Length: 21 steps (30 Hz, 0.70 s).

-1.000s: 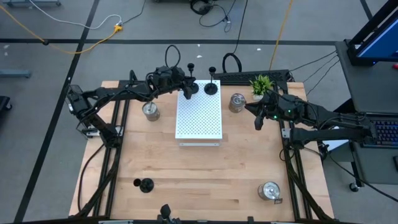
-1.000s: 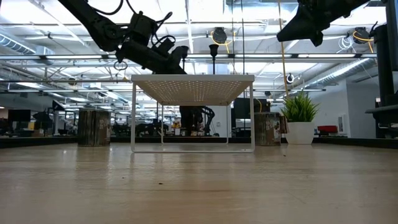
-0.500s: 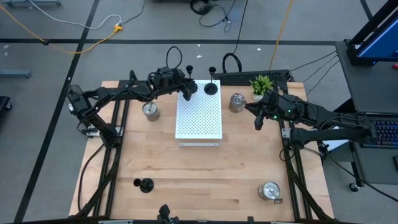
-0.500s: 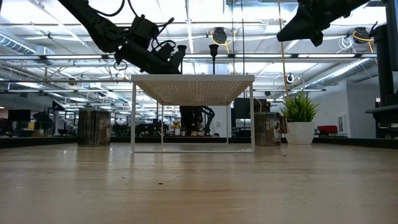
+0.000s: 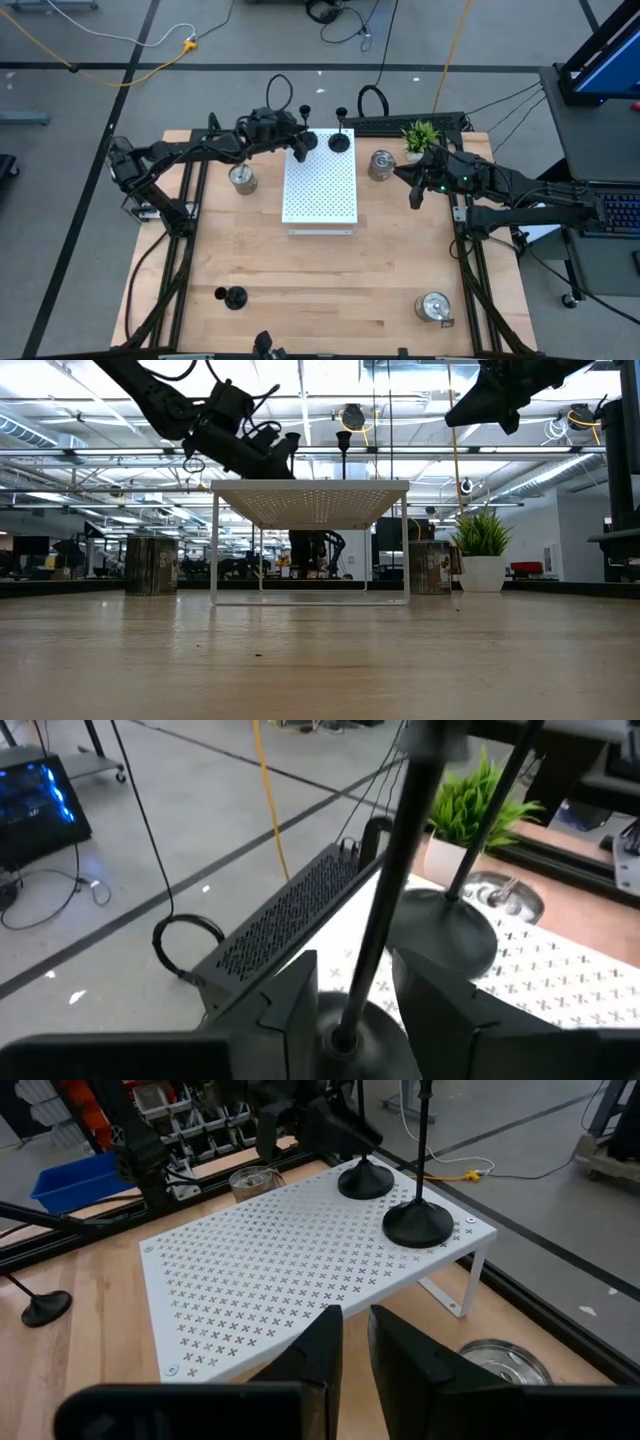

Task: Pick & Place candle stick holders
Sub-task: Put the right black candle holder on the shelf, then put the black candle holder on the shelf

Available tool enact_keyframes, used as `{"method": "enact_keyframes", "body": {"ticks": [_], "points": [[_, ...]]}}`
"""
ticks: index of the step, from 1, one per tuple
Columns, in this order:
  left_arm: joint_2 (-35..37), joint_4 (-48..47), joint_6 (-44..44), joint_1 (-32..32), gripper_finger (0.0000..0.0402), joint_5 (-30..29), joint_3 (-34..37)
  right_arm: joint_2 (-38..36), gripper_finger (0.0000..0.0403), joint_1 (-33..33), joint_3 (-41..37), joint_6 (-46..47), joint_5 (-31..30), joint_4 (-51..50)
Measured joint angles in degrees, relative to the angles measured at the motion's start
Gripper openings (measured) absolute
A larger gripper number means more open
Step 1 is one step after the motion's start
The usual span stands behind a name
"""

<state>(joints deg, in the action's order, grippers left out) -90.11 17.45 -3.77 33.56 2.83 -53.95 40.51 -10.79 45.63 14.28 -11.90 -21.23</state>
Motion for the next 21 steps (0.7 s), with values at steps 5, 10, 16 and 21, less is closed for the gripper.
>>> {"method": "enact_keyframes", "body": {"ticks": [5,10,16,21], "points": [[0.2,0.2,0.0,-0.1,0.0159,0.0,0.0,0.0,0.0043,0.0,0.0,0.0,0.0,0.0],[0.1,0.2,0.0,-0.1,0.0176,0.0,0.0,0.0,0.0043,0.0,0.0,0.0,0.0,0.0],[0.1,0.2,0.3,-0.1,0.0193,0.0,0.0,0.0,0.0043,0.0,0.0,0.0,0.0,0.0],[0.1,0.2,0.5,-0.1,0.0204,0.0,0.0,0.0,0.0043,0.0,0.0,0.0,0.0,0.0]]}}
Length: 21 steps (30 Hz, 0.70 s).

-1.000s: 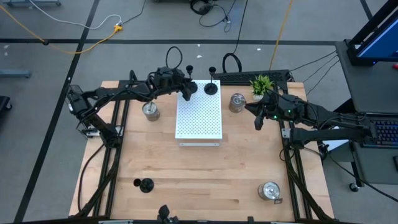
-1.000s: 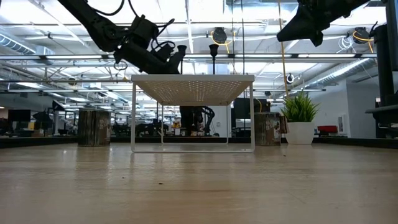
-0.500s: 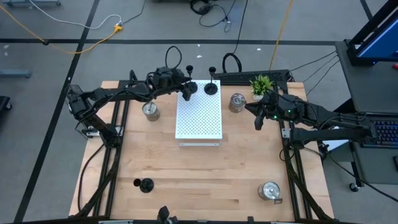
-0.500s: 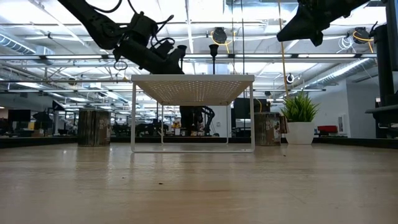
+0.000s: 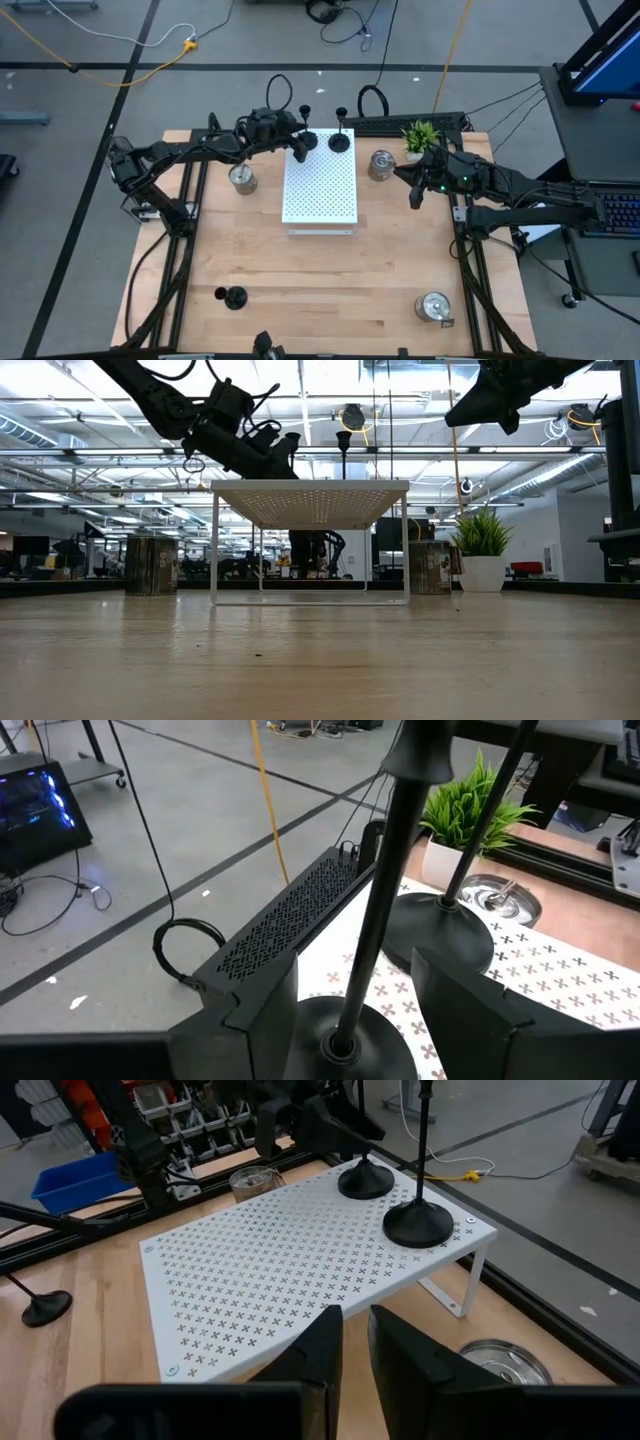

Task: Pick & Place candle stick holders
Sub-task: Put the black candle holder on the shelf

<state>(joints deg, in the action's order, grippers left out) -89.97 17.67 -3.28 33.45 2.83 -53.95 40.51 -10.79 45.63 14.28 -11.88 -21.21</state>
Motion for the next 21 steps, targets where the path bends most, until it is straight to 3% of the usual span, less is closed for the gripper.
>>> {"method": "enact_keyframes", "body": {"ticks": [7,21], "points": [[0.3,-1.8,0.2,0.0,0.0217,-1.3,0.0,0.0,0.0043,0.0,0.0,0.0,0.0,0.0],[8.4,-12.3,4.9,0.3,0.0239,-6.7,0.0,0.0,0.0043,0.0,0.0,0.0,0.0,0.0]]}}
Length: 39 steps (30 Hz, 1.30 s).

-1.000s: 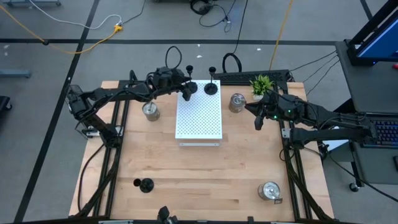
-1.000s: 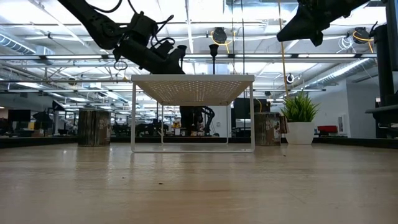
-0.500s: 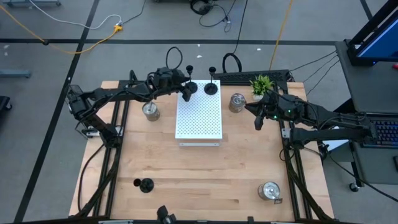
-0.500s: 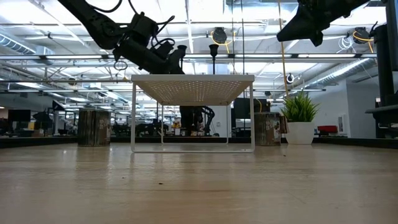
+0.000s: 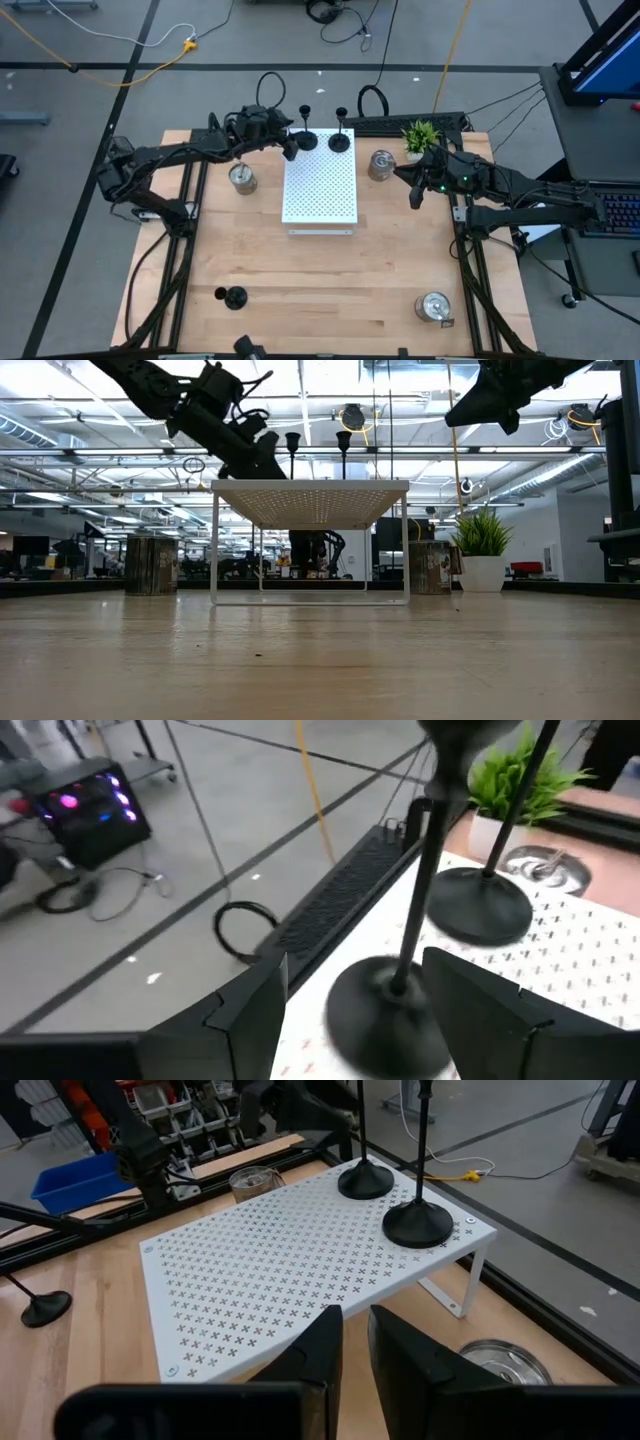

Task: Pick & Place candle stick holders
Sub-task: Put the black candle holder on the shelf

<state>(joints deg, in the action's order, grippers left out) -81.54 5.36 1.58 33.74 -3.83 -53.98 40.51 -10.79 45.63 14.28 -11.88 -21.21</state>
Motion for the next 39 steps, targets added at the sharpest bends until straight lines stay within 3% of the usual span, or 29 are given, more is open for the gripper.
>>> {"method": "enact_keyframes", "body": {"ticks": [21,39], "points": [[17.1,-17.9,0.7,-4.4,0.0239,-6.8,0.0,0.0,0.0043,0.0,0.0,-0.2,0.0,0.0],[22.4,-32.1,-8.6,-14.4,0.0239,-11.1,0.0,0.0,0.0043,0.0,0.0,-0.4,0.0,0.0]]}}
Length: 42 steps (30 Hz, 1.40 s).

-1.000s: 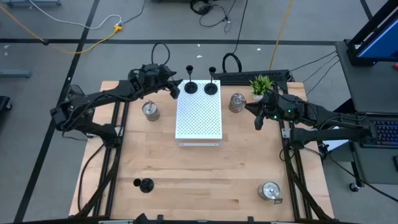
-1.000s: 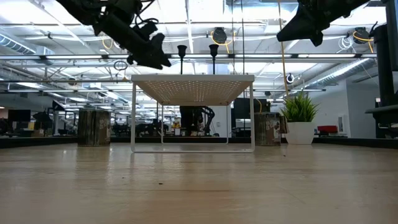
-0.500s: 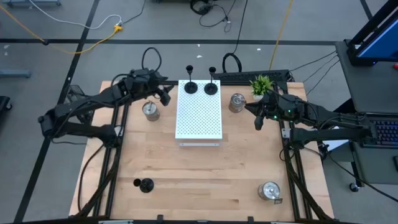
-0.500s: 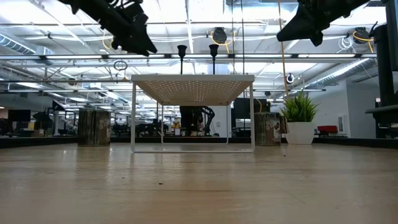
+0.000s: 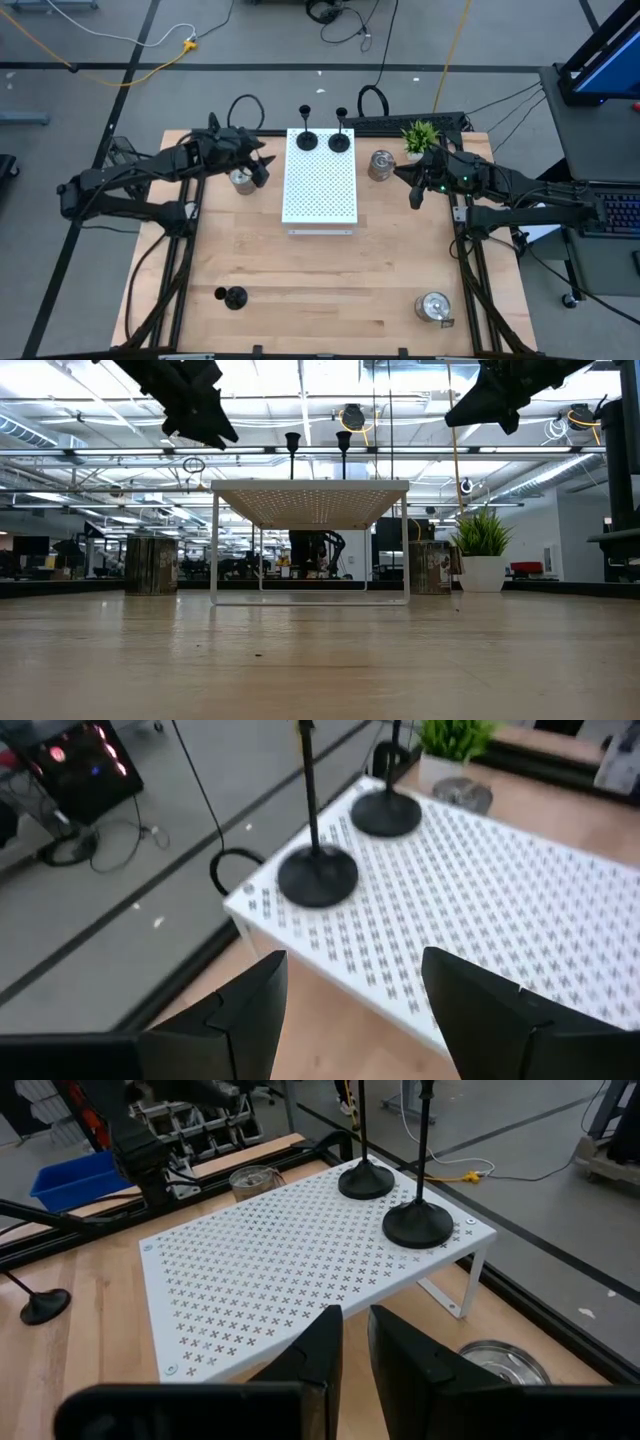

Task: Pick & Place candle stick holders
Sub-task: Put the black candle holder on the shelf

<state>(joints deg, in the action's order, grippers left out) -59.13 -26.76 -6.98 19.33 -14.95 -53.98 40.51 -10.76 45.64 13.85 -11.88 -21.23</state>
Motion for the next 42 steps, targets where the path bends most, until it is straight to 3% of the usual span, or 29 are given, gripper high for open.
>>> {"method": "enact_keyframes", "body": {"ticks": [19,42], "points": [[1.9,-14.2,-13.2,-7.5,0.0239,-0.4,0.0,0.0,0.0043,0.0,0.0,0.0,0.0,0.0],[9.6,-13.2,-19.1,-9.1,0.0239,0.4,0.0,0.0,0.0043,0.0,0.0,0.1,0.0,0.0]]}}
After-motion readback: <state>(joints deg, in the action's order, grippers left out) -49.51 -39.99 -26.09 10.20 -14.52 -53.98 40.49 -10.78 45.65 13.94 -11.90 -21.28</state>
